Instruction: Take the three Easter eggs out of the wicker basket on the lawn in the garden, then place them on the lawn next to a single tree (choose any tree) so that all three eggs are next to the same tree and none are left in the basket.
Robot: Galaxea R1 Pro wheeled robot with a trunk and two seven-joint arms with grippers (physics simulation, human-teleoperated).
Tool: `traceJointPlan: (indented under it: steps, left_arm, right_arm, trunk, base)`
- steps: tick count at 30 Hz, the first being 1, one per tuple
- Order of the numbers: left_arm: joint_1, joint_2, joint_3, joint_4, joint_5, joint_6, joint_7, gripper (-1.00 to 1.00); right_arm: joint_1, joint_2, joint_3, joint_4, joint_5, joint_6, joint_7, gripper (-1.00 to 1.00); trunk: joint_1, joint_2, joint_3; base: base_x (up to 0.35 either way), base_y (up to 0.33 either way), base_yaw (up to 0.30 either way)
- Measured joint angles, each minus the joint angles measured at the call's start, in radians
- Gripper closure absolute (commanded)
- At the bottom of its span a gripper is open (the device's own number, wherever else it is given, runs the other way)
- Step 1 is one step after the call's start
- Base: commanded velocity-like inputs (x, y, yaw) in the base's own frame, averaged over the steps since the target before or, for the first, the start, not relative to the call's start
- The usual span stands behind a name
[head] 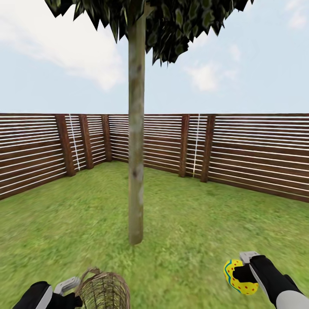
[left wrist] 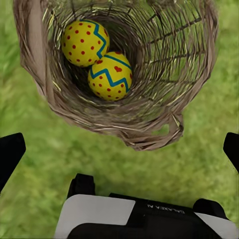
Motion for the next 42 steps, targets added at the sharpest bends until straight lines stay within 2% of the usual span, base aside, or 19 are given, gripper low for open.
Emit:
traceJointPlan:
  steps: [9,16,25,29,36,42]
  left_arm:
    - [0.000,-0.005,0.000,0.001,0.000,0.000,0.002,-1.00]
    - [0.000,-0.007,-0.001,0.000,-0.001,-0.001,0.003,-1.00]
    - [0.000,0.025,0.006,-0.007,0.000,0.000,-0.002,-1.00]
    - [0.000,0.025,0.008,-0.004,0.001,0.000,-0.001,-1.00]
    - [0.000,0.022,0.008,-0.002,0.001,-0.001,-0.001,-1.00]
    - [0.000,0.023,0.008,-0.002,0.000,0.000,-0.001,-1.00]
  right_arm:
    - [0.000,-0.003,0.000,0.000,-0.001,0.000,0.000,1.00]
    - [0.000,-0.003,0.000,0.000,-0.001,0.000,0.000,1.00]
    - [0.000,0.000,0.001,0.000,-0.001,0.000,-0.001,1.00]
    - [0.000,0.000,0.001,0.001,-0.001,0.000,-0.001,1.00]
    - [0.000,0.001,0.003,0.001,-0.001,0.000,-0.001,1.00]
    - [0.000,0.002,0.003,0.001,-0.001,0.000,-0.001,1.00]
  trunk:
    - [0.000,0.000,0.000]
    - [0.000,0.000,0.000]
    - [0.001,0.000,0.000]
    - [0.001,0.000,0.000]
    - [0.000,0.000,0.000]
    - [0.001,0.000,0.000]
  base:
    - [0.333,-0.086,0.000]
    - [0.074,-0.079,0.000]
    - [0.106,-0.187,0.000]
    - [0.064,-0.005,0.000]
    - [0.310,0.000,0.000]
    - [0.044,0.000,0.000]
